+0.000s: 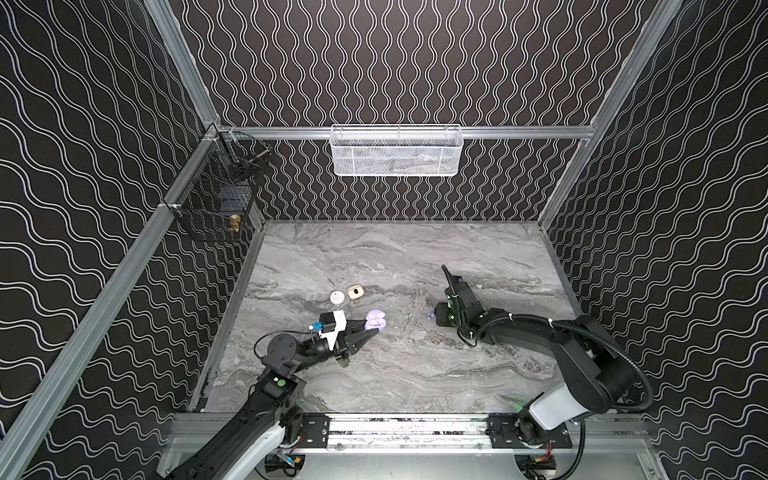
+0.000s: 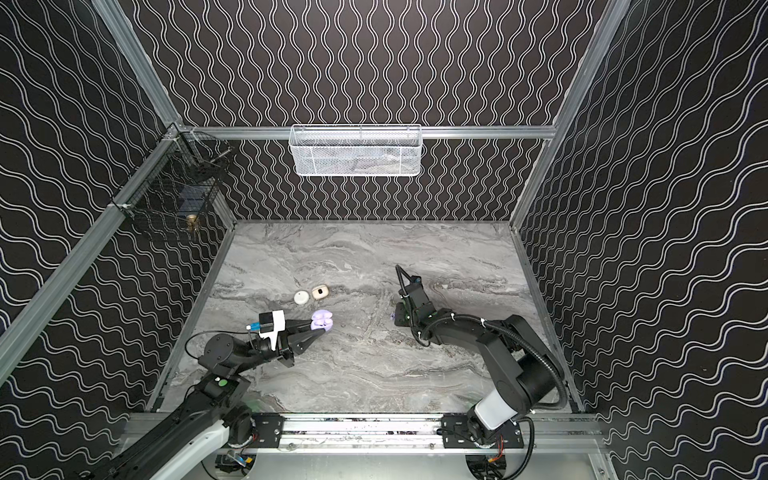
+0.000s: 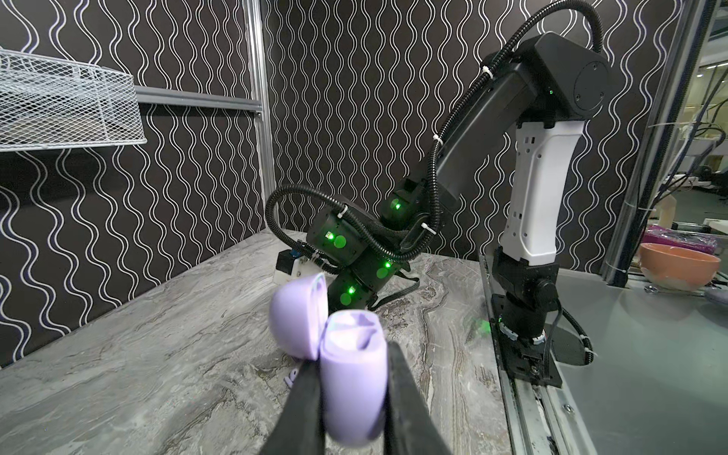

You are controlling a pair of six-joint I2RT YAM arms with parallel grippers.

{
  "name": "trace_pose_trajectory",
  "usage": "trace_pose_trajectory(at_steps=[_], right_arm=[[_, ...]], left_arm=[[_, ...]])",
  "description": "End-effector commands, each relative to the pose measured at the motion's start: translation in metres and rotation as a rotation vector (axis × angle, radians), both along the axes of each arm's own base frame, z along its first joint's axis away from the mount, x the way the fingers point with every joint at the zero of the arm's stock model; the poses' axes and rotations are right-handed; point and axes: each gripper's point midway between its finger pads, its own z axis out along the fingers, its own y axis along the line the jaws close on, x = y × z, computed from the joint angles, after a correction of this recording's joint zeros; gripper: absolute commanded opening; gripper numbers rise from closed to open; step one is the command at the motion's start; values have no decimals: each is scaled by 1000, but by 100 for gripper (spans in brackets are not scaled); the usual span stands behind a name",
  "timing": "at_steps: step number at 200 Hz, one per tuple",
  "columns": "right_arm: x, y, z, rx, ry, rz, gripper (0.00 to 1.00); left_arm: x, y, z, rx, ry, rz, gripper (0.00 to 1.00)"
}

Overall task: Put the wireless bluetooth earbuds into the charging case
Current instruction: 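Move the right gripper over the two lavender earbuds on the table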

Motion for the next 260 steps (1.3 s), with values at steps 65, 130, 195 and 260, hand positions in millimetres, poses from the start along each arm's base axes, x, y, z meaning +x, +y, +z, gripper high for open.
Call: trace_pose_trajectory(at_steps=[65,130,195,260], right_arm=[[-1,6,-13,-52,51,37,42],[-3,5,-11,-103,40,19,43],[-3,-5,-12,-163,36,-37,35],[-4,3,-13,-161,40,-21,37]], left_arm=[[-3,0,7,-4,-32,-8,0],[-5,1,8,-7,-33,-14,0],[-6,1,9,-9,-34,-12,0],[-6,0,9,-7,-32,-16,0]])
